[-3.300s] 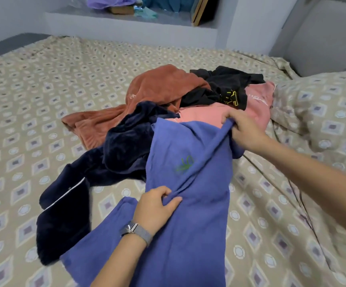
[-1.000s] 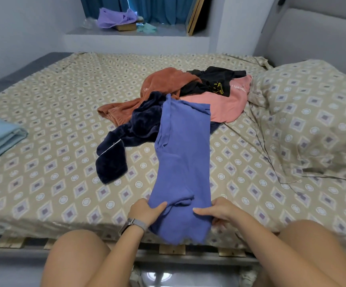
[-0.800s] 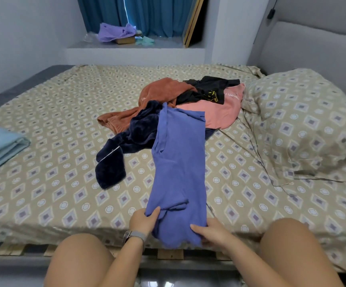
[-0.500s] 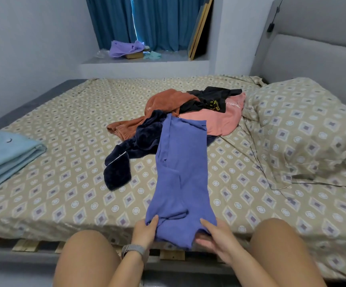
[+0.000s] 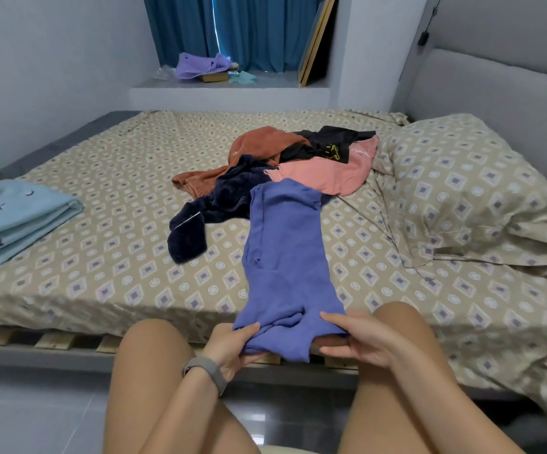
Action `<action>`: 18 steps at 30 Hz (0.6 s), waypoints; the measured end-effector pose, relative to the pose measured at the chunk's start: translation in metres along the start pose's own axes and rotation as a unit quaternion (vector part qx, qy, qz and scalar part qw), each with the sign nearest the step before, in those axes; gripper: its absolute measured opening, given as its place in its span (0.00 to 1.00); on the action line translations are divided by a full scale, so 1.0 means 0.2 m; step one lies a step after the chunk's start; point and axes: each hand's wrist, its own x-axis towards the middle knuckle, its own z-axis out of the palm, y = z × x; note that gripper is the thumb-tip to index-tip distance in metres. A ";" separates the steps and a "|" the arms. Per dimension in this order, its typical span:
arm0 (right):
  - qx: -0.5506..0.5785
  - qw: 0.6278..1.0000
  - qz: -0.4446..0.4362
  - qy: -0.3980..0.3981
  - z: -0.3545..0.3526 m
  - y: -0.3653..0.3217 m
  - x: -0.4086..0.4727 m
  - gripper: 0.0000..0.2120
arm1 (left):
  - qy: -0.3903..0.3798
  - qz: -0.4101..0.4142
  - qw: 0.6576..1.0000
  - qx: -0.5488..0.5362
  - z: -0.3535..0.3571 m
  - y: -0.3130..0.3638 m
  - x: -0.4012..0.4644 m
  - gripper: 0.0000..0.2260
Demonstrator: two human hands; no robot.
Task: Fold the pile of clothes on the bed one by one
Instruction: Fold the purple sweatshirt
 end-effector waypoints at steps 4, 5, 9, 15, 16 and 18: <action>-0.086 0.996 0.006 -0.035 -0.04 0.00 -0.15 0.09 | -0.037 -0.026 0.999 0.021 -0.03 -0.04 -0.11 0.05; -0.095 0.995 0.008 -0.038 -0.05 0.00 -0.18 0.09 | -0.040 -0.030 0.998 0.029 -0.04 -0.04 -0.13 0.05; -0.069 0.997 -0.005 -0.029 -0.05 -0.03 -0.22 0.11 | -0.020 0.012 0.998 0.063 -0.04 0.03 -0.15 0.08; 0.033 0.998 -0.043 -0.029 -0.11 -0.24 -0.09 0.08 | -0.047 0.019 0.997 0.057 0.12 0.34 -0.04 0.04; 0.038 0.998 -0.044 -0.032 -0.12 -0.30 -0.05 0.07 | -0.053 0.011 0.997 0.048 0.15 0.40 0.00 0.04; 0.049 0.997 -0.046 -0.033 -0.13 -0.43 0.05 0.07 | -0.054 -0.008 0.998 0.033 0.21 0.53 0.12 0.06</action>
